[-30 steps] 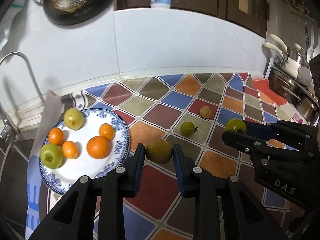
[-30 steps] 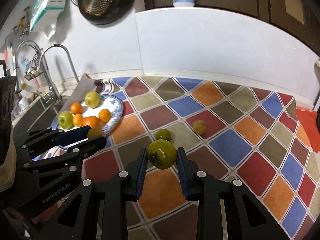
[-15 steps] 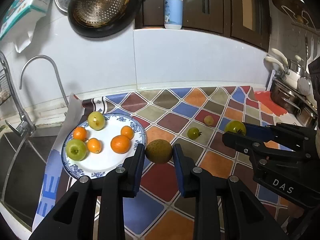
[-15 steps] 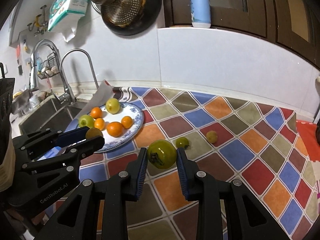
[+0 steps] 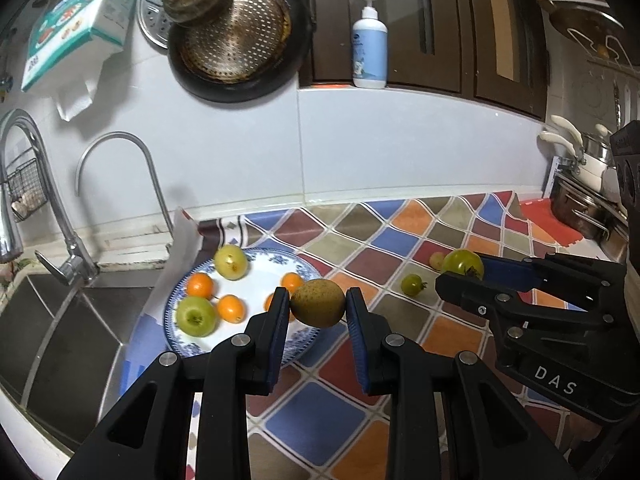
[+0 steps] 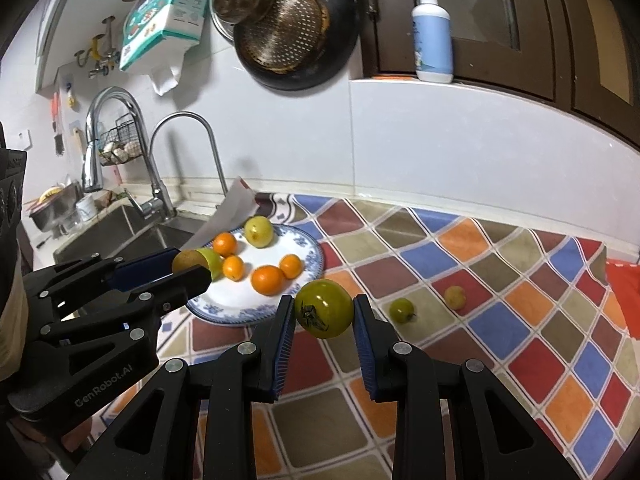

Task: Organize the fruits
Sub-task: 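Carry both small fruits over the plate with both tools, then open the left tool over the plate while the right tool releases its fruit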

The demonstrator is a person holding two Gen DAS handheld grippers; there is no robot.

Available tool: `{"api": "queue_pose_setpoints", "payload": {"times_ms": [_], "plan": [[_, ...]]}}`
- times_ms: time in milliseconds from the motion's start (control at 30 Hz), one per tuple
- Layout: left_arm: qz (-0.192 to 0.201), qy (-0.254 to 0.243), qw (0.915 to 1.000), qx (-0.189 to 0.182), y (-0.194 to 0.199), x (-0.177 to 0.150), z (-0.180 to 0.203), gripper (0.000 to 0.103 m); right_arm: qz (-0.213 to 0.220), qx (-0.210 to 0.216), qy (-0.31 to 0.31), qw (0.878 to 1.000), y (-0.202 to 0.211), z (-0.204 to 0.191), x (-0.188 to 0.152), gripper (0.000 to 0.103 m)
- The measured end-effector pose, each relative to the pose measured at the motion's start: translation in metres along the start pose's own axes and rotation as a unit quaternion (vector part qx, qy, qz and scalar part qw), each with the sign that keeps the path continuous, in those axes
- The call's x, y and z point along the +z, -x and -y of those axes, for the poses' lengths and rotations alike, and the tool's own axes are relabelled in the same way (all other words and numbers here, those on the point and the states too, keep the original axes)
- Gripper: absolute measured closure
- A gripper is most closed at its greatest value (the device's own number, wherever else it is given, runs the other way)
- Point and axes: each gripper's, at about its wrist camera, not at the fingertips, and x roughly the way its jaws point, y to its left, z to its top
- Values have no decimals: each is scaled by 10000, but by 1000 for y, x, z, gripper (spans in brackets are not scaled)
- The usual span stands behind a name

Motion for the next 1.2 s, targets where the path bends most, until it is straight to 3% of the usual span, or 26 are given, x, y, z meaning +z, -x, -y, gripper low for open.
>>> {"api": "queue_pose_setpoints", "payload": {"times_ms": [300, 700, 1200], "plan": [[181, 30, 9997, 190, 3, 7, -26, 74, 203, 172, 135, 9996, -12, -24, 20, 73], [230, 110, 9989, 403, -22, 20, -56, 74, 311, 378, 381, 9981, -47, -46, 49, 73], [-94, 130, 9984, 544, -86, 25, -86, 74, -154, 655, 366, 9971, -126, -44, 66, 73]]}}
